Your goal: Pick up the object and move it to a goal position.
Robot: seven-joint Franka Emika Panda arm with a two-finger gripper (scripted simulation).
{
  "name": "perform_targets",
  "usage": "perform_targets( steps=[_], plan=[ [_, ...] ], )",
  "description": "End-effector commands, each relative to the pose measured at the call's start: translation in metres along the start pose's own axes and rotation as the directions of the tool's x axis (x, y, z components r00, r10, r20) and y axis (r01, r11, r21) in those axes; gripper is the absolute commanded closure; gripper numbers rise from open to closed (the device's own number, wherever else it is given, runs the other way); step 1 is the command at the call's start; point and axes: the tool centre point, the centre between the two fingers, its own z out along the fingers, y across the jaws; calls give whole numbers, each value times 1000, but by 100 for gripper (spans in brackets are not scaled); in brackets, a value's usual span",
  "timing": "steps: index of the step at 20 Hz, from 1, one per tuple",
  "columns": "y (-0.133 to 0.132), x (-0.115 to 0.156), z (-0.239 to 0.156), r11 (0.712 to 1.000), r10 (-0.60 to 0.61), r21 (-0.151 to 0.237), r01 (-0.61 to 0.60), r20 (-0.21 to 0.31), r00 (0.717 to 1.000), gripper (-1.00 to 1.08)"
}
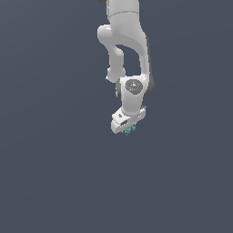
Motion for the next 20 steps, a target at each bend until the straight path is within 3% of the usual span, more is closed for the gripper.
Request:
perform_targets(
  steps=[1, 20],
  plan=[
    [12, 5, -3, 1000, 0, 0, 0, 0, 1000, 108],
    [131, 63, -37, 1000, 0, 0, 0, 0, 1000, 108]
  ],
)
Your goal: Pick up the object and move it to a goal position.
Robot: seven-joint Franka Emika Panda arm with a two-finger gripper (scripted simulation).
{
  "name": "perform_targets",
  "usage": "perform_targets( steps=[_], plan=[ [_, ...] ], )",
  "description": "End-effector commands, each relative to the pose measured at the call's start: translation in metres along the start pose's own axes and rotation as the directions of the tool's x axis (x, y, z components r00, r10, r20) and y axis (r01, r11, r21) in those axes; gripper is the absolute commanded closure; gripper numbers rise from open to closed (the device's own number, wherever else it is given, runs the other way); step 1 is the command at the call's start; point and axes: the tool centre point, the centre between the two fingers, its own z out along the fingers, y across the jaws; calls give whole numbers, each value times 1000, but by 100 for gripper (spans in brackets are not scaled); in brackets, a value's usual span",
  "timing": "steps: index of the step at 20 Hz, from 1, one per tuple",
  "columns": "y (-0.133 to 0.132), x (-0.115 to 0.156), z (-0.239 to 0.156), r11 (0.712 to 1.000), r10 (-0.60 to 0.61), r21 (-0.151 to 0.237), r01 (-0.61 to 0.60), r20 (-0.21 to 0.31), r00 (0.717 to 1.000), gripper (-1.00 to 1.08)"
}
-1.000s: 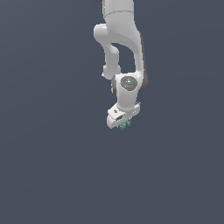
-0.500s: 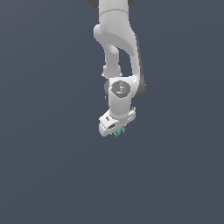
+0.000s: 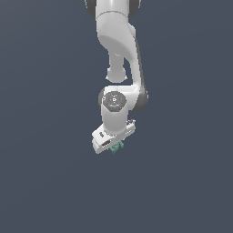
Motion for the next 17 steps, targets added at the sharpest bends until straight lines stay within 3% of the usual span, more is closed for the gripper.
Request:
perform_targets(
  steps=[1, 9, 17],
  plan=[
    [13, 7, -3, 1000, -1, 0, 1, 0, 1000, 108],
    [36, 20, -9, 1000, -1, 1, 1, 1, 1000, 108],
    [43, 24, -11, 1000, -1, 1, 1, 1, 1000, 108]
  ],
)
